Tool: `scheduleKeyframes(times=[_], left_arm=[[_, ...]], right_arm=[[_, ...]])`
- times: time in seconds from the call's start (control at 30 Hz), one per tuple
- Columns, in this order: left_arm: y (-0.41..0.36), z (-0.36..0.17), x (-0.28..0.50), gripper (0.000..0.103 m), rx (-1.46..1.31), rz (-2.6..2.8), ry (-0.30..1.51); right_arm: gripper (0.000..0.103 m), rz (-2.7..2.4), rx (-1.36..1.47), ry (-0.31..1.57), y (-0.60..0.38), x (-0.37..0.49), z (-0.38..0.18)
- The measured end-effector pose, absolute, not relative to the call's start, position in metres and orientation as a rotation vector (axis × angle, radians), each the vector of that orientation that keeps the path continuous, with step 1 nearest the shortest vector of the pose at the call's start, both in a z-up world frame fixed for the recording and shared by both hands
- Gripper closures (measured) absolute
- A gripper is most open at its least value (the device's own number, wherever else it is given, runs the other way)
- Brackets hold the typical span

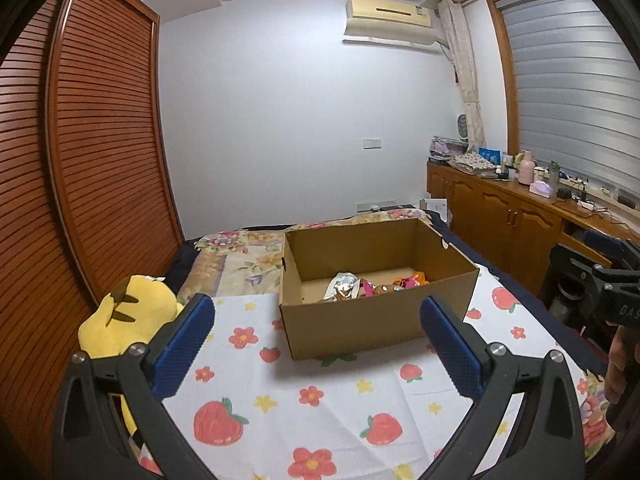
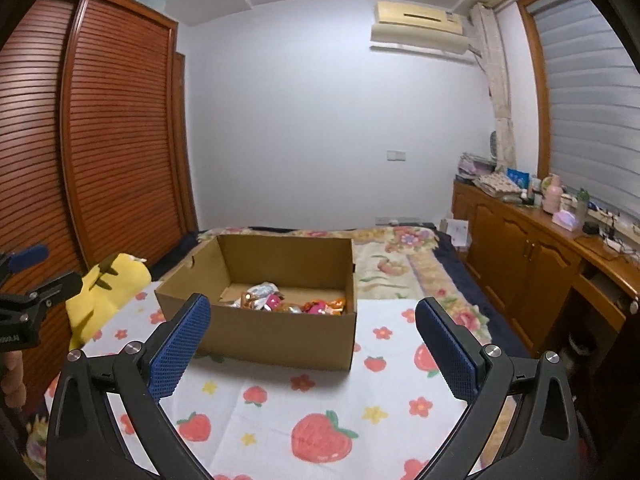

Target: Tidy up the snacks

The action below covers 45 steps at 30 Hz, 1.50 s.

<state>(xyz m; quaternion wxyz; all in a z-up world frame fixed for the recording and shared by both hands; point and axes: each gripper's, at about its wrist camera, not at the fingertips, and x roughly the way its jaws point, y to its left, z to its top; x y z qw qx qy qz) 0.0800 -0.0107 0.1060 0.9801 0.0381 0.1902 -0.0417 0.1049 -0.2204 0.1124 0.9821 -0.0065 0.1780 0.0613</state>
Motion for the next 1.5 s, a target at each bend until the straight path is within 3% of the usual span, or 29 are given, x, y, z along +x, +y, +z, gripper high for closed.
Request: scheduleKeyframes(times=[1.5], left_arm=[[0.002, 0.081, 0.064, 0.000, 0.048, -0.022, 0.407]], right_arm=[[0.000, 0.104, -0.011, 0.353, -0.218, 0.083, 0.097]])
